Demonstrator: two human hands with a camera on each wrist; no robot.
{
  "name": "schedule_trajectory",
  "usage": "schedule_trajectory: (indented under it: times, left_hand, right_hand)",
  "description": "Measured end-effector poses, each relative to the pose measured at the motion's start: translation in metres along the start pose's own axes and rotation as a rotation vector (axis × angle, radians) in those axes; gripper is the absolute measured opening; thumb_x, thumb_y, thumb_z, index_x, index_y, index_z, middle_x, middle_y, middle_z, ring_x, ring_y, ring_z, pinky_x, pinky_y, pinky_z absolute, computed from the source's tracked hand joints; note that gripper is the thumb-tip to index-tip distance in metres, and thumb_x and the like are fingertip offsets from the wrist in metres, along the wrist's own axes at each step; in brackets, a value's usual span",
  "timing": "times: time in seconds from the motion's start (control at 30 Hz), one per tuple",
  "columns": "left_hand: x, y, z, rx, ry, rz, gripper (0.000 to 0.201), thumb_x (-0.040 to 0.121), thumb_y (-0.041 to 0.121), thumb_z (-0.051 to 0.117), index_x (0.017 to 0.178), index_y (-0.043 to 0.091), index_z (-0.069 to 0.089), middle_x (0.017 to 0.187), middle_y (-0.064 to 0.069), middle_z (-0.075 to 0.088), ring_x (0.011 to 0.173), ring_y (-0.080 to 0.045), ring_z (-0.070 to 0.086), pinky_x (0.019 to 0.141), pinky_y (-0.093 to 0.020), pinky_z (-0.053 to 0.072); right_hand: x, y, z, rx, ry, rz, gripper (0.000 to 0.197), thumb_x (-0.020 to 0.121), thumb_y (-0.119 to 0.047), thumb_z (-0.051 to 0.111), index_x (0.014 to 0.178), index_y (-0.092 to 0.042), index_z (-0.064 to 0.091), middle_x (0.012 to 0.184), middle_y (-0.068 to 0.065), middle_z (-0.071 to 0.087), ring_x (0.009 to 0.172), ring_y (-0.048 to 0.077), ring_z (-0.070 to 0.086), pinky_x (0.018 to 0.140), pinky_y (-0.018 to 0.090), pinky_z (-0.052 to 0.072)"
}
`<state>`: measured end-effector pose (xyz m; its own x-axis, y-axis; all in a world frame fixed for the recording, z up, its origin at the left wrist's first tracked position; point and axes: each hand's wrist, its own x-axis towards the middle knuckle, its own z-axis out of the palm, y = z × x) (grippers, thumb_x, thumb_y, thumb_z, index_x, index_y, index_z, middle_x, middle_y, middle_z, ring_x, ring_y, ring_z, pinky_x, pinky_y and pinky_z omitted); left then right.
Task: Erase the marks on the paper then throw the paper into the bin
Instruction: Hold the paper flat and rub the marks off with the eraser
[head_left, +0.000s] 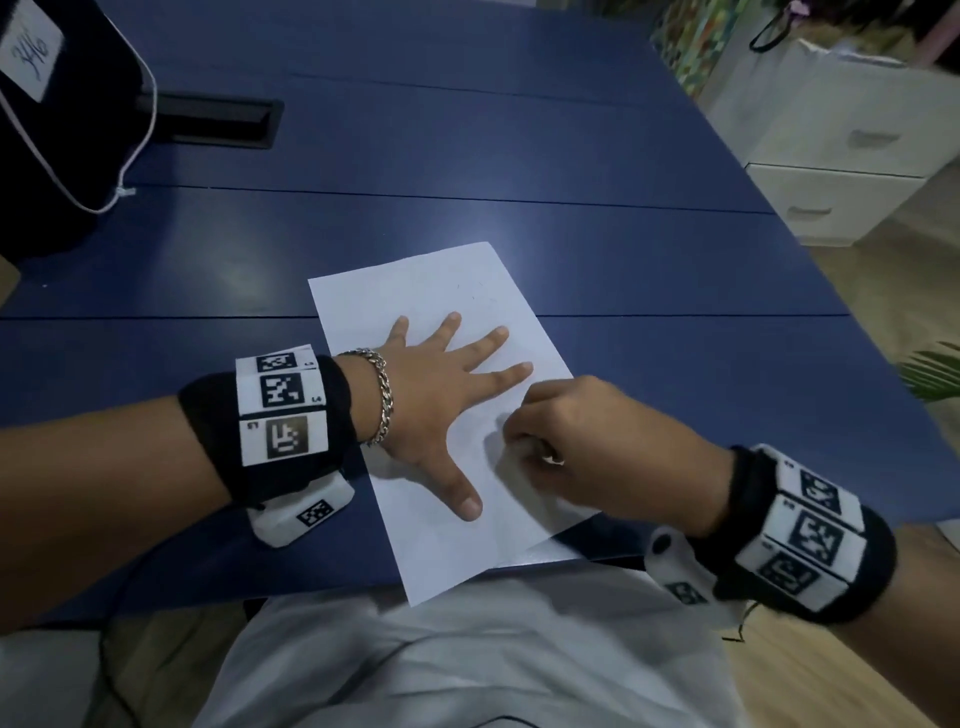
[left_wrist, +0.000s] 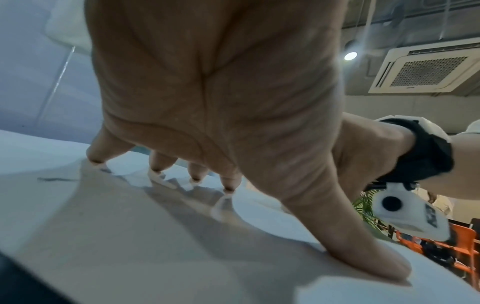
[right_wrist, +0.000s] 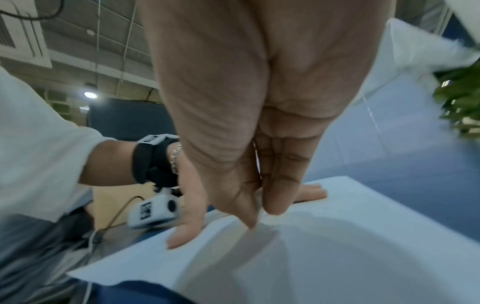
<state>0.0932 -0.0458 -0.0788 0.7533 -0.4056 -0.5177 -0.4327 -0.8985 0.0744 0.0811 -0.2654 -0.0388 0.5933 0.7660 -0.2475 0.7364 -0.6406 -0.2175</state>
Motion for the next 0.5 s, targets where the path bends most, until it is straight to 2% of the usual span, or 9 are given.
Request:
schedule_trajectory:
  times: [0.03, 0.2, 0.37, 0.43, 0.5]
  left_hand:
    - [0.000, 0.000, 0.000, -0.003, 0.001, 0.000, 0.152, 0.041, 0.107, 0.059, 0.151, 0.057, -0.033, 0.166, 0.014, -0.039, 0.156, -0.041, -0.027, 0.118, -0.079, -0.005]
    - [0.001, 0.000, -0.001, -0.009, -0.011, -0.011, 0.154, 0.040, 0.107, 0.059, 0.151, 0.056, -0.034, 0.166, 0.014, -0.039, 0.157, -0.042, -0.026, 0.117, -0.081, -0.001]
    - [-0.001, 0.004, -0.005, -0.005, -0.031, -0.024, 0.152, 0.044, 0.104, 0.064, 0.151, 0.056, -0.034, 0.165, 0.014, -0.041, 0.156, -0.040, -0.029, 0.117, -0.081, -0.001]
    - [-0.002, 0.004, -0.006, -0.001, -0.040, -0.024, 0.152, 0.045, 0.103, 0.065, 0.151, 0.056, -0.034, 0.165, 0.014, -0.041, 0.156, -0.040, -0.028, 0.117, -0.081, -0.001]
    - [-0.002, 0.004, -0.006, -0.003, -0.040, -0.025, 0.152, 0.045, 0.104, 0.064, 0.150, 0.057, -0.035, 0.165, 0.014, -0.041, 0.156, -0.040, -0.028, 0.117, -0.081, -0.002]
  right_hand:
    - [0.000, 0.001, -0.002, 0.003, -0.013, 0.004, 0.010, 0.090, -0.019, 0.061, 0.081, -0.021, 0.062, 0.080, -0.009, 0.050, 0.066, 0.017, 0.051, 0.062, 0.034, 0.049]
    - [0.013, 0.021, -0.011, -0.037, 0.115, 0.163, 0.011, 0.086, -0.018, 0.059, 0.074, -0.017, 0.060, 0.075, -0.004, 0.053, 0.065, 0.021, 0.052, 0.064, 0.041, 0.052]
    - [0.002, -0.014, 0.000, 0.003, -0.028, 0.071, 0.010, 0.089, -0.018, 0.057, 0.080, -0.018, 0.062, 0.082, -0.005, 0.052, 0.068, 0.021, 0.050, 0.064, 0.037, 0.050]
    - [0.009, 0.005, -0.007, -0.011, 0.037, 0.149, 0.012, 0.087, -0.017, 0.058, 0.075, -0.017, 0.059, 0.079, -0.003, 0.054, 0.069, 0.022, 0.052, 0.066, 0.040, 0.052]
    - [0.011, 0.020, -0.013, -0.015, 0.103, 0.223, 0.010, 0.086, -0.018, 0.060, 0.077, -0.014, 0.063, 0.078, -0.001, 0.057, 0.071, 0.024, 0.056, 0.068, 0.043, 0.054]
